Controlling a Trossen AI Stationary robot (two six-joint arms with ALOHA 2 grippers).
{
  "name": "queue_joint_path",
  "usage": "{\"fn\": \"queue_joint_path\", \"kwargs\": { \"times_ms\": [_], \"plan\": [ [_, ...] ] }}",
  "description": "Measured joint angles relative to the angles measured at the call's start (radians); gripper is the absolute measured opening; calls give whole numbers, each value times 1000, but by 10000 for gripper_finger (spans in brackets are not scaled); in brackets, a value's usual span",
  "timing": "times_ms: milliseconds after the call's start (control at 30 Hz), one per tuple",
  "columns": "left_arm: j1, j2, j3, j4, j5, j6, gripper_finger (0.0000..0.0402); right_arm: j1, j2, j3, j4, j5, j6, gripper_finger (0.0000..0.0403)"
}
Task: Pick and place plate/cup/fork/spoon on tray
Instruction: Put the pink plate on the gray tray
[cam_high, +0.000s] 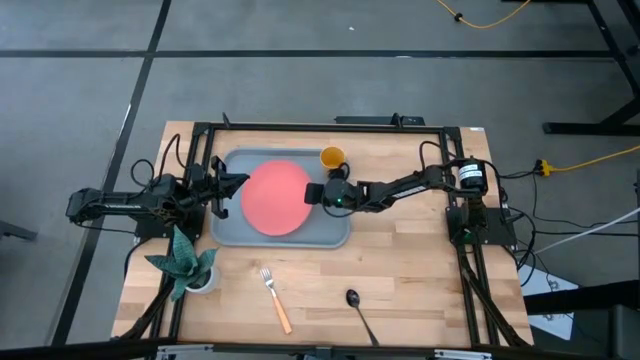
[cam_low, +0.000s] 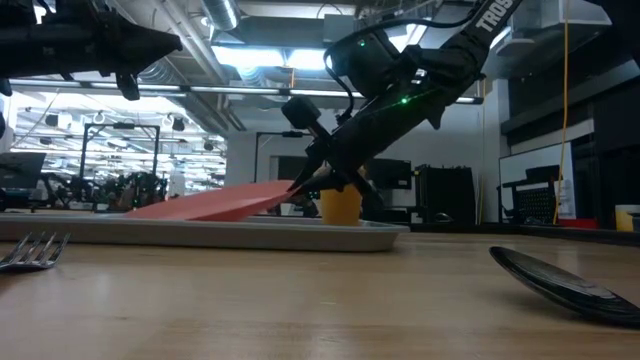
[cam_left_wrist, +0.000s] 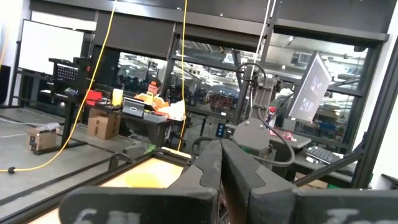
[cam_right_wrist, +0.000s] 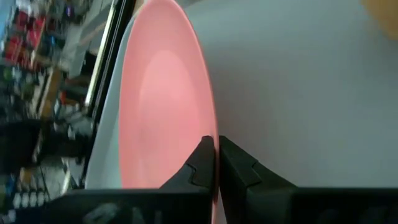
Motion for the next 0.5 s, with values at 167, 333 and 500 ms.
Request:
{"fn": "queue_joint_path", "kwargs": {
  "times_ms": [167, 333, 500],
  "plan": [
    [0, 0, 0, 0, 0, 0, 0, 0, 0, 0, 1, 30, 62, 13],
    [0, 0, 0, 0, 0, 0, 0, 1, 0, 0, 4, 30, 58, 13],
    [0, 0, 0, 0, 0, 0, 0, 5, 0, 0, 5, 27, 35, 14]
  ]
}}
